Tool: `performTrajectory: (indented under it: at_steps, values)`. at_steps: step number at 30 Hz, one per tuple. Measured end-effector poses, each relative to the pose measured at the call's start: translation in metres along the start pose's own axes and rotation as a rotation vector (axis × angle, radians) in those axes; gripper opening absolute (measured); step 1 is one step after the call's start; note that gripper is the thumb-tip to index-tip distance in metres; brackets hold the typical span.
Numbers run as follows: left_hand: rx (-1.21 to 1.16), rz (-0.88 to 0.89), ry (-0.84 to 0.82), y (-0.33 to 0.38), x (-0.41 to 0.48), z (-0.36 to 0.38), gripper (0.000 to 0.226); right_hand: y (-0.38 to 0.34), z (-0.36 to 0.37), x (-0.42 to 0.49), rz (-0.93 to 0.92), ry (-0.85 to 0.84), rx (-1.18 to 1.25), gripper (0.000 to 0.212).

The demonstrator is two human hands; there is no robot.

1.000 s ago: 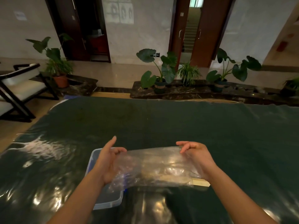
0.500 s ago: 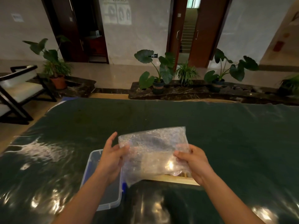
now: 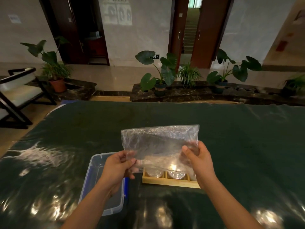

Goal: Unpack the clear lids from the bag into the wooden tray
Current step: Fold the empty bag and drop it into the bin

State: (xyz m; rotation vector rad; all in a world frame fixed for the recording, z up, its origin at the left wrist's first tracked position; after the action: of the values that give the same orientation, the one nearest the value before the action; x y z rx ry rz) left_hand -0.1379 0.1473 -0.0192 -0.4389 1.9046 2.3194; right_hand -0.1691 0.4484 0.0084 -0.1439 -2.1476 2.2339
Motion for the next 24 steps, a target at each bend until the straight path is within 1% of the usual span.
performTrajectory:
  at_steps: [1,2,3,5,6,7,9,10,11,12,13,14,15,16,17,18,19,21,22,23,24]
  values:
    - [-0.01,0.017,0.024,0.001,0.0,-0.004,0.027,0.006,0.007,-0.001,0.082,-0.084,0.087,0.034]
    - [-0.021,0.027,0.037,0.001,0.0,-0.008,0.028,0.01,0.011,-0.004,0.15,-0.145,0.111,0.041]
    - [-0.035,0.024,0.024,-0.002,0.0,-0.009,0.03,0.012,0.009,-0.005,0.173,-0.155,0.062,0.043]
    - [-0.016,-0.032,-0.094,-0.009,-0.002,-0.002,0.04,0.008,-0.003,-0.003,0.134,-0.087,-0.094,0.039]
    - [-0.003,-0.061,-0.159,-0.012,-0.005,0.002,0.05,0.003,-0.007,-0.002,0.107,-0.062,-0.146,0.037]
    - [-0.005,-0.071,-0.199,-0.011,-0.007,0.003,0.065,-0.003,-0.009,-0.001,0.086,-0.063,-0.176,0.035]
    - [-0.019,-0.024,-0.162,0.004,-0.008,-0.004,0.1,-0.017,-0.006,0.0,0.05,-0.141,-0.238,0.033]
    - [0.059,0.025,-0.113,0.017,-0.008,-0.007,0.113,-0.025,0.0,0.0,0.024,-0.207,-0.296,0.031]
    - [0.201,0.068,-0.083,0.031,-0.008,-0.006,0.121,-0.033,0.007,-0.001,-0.001,-0.279,-0.369,0.029]
    - [0.36,0.091,-0.1,0.041,-0.008,0.002,0.121,-0.04,0.016,-0.002,-0.022,-0.351,-0.441,0.027]
    - [0.496,0.097,-0.158,0.047,-0.007,0.015,0.114,-0.047,0.024,-0.003,-0.039,-0.414,-0.5,0.026]
    - [0.599,0.081,-0.241,0.05,-0.006,0.029,0.098,-0.053,0.033,-0.004,-0.051,-0.467,-0.535,0.026]
    - [0.666,0.063,-0.32,0.051,-0.006,0.041,0.074,-0.058,0.039,-0.004,-0.058,-0.506,-0.558,0.028]
    - [0.707,0.056,-0.36,0.051,-0.006,0.049,0.051,-0.063,0.042,-0.003,-0.069,-0.524,-0.567,0.033]
    - [0.713,0.065,-0.363,0.053,-0.006,0.053,0.034,-0.067,0.043,0.0,-0.079,-0.511,-0.558,0.041]
    - [0.697,0.085,-0.335,0.054,-0.006,0.054,0.026,-0.069,0.039,0.003,-0.074,-0.464,-0.51,0.053]
    - [0.664,0.105,-0.286,0.054,-0.006,0.052,0.024,-0.067,0.031,0.005,-0.044,-0.385,-0.416,0.066]
    - [0.557,0.117,-0.175,0.05,-0.006,0.044,0.022,-0.048,0.019,0.004,0.086,-0.248,-0.114,0.095]
    - [0.517,0.117,-0.132,0.047,-0.007,0.04,0.021,-0.031,0.022,-0.002,0.171,-0.236,0.025,0.106]
    - [0.497,0.121,-0.1,0.044,-0.007,0.039,0.02,-0.016,0.029,-0.01,0.239,-0.25,0.09,0.115]
    - [0.489,0.131,-0.078,0.043,-0.008,0.039,0.019,-0.003,0.039,-0.018,0.281,-0.276,0.086,0.118]
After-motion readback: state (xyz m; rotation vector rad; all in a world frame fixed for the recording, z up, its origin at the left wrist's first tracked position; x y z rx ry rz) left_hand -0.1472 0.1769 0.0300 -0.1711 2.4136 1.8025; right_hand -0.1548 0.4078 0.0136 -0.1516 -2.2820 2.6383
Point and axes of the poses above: each hand's wrist, its own x-axis towards the middle knuckle, its own z-axis out of the palm, y = z × x, the point moved 10 cm from there along x, towards the middle knuckle, and after that the axes turned 4 degrees about -x, right-handed, at the moved point
